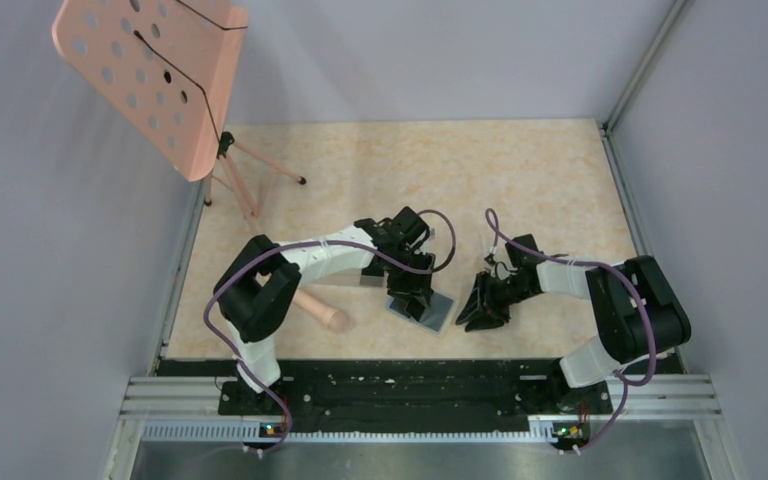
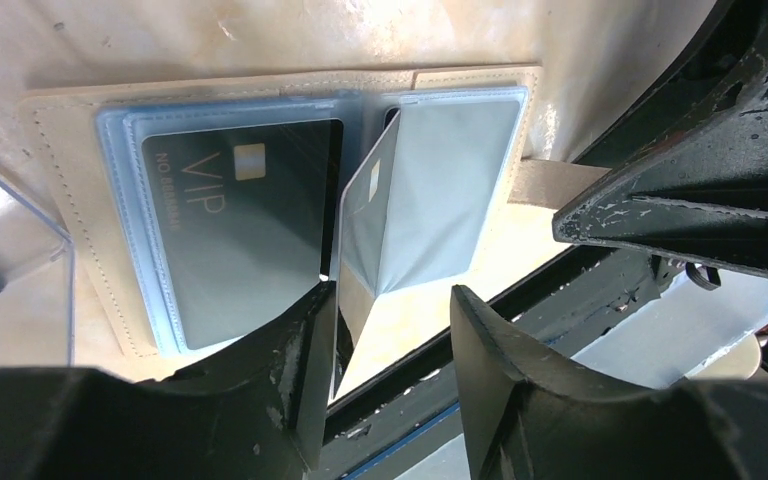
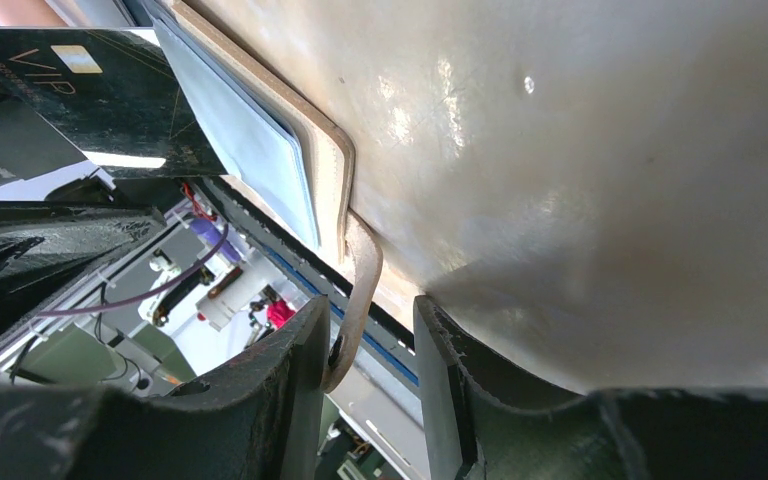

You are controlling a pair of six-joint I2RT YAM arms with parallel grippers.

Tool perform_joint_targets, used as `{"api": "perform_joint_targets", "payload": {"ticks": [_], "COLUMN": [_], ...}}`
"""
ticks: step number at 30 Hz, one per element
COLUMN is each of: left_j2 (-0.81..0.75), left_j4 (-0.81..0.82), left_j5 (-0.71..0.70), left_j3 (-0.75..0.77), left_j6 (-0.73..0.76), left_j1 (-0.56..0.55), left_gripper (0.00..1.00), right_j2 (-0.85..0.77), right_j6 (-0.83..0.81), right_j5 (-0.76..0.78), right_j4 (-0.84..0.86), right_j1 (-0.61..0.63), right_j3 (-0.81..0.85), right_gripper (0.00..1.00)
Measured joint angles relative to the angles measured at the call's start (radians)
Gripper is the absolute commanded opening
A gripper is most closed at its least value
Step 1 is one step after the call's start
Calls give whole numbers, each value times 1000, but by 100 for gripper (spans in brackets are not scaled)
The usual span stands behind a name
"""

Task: Put the credit cards into the card holder
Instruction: Insert the credit card into the card holder.

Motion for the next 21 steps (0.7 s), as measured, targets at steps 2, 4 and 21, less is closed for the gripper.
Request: {"api": "perform_joint_targets", "payload": {"ticks": [2,4,21], "left_j2": [-3,-3,16], "left_j4": [0,-2,-40], "left_j5": [-2,-5,-51], "left_j3": [0,0,8], "left_j6": [-2,-2,21], "left_j1": [1,1,3], "left_gripper": [43,37,0], "right_j2": [0,0,0], "right_j6": [0,0,0], "right_j5": [0,0,0], "right_j4": [0,0,1], "right_j1": [0,0,0], "right_j3": [0,0,-1], "right_gripper": [38,38,37]}}
